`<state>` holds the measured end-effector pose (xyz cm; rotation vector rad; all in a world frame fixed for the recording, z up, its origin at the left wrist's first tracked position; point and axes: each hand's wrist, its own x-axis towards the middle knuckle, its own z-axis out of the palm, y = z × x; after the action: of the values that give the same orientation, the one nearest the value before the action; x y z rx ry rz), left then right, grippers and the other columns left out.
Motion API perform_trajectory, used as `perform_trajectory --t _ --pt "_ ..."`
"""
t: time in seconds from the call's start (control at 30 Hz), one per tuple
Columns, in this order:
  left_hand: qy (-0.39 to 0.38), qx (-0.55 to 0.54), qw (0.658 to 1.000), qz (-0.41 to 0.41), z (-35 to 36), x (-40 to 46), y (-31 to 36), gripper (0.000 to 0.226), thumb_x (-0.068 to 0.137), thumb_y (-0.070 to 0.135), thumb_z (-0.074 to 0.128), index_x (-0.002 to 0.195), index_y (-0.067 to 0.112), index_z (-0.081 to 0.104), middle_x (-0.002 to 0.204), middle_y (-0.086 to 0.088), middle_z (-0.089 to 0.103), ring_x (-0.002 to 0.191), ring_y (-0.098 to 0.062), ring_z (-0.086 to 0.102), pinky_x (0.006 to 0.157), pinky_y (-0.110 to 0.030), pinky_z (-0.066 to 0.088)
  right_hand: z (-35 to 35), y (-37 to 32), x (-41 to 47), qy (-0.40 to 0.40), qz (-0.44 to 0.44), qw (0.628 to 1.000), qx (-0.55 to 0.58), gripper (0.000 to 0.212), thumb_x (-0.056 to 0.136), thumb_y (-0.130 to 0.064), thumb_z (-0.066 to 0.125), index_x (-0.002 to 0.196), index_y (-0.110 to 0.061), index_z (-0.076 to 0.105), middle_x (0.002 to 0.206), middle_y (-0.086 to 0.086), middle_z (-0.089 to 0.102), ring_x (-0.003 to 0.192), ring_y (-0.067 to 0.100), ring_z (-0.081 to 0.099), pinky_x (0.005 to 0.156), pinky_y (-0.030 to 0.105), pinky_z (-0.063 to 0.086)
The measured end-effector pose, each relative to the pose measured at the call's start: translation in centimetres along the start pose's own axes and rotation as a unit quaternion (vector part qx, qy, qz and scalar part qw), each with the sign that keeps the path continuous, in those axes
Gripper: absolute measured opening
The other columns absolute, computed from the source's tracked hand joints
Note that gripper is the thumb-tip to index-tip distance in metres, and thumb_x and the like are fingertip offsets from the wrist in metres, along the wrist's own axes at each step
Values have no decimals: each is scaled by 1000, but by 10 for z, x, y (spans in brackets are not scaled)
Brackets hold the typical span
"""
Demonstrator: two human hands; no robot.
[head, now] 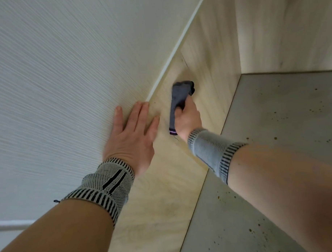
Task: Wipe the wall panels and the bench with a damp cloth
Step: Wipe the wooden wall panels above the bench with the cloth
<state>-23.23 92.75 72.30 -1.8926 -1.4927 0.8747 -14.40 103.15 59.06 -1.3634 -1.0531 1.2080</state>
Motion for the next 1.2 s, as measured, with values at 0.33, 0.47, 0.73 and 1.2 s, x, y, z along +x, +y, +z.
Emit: perform_trajectory --t 0.33,0.47,0.73,1.2 --pt "-2 12 1000 -1 1 2 1 69 100 44 17 142 23 -33 153 -15 -39 139 -29 -36 90 -55 -44 8 29 -14 22 110 994 1 56 89 -23 30 145 -18 33 142 5 44 118 36 46 94 49 49" --pt "24 14 1000 -3 4 1 0 71 98 48 20 150 22 -20 158 -16 -28 141 -30 -30 93 -56 -43 10 31 -33 -8 124 992 2 54 90 -27 27 143 -22 33 142 5 44 117 36 48 91 50 52" --pt "-14 20 1000 -6 0 1 2 67 100 44 15 138 22 -36 150 -11 -46 143 -29 -34 88 -54 -46 15 36 -100 -59 -5 998 -5 46 100 -17 39 146 -19 35 150 -2 33 120 22 39 97 30 41" --pt "-7 24 1000 1 -2 -1 2 67 100 32 16 150 19 -27 156 -13 -36 145 -28 -32 95 -55 -37 31 54 -113 -47 123 991 -2 47 99 -22 36 146 -20 35 149 2 40 127 28 46 106 43 43"
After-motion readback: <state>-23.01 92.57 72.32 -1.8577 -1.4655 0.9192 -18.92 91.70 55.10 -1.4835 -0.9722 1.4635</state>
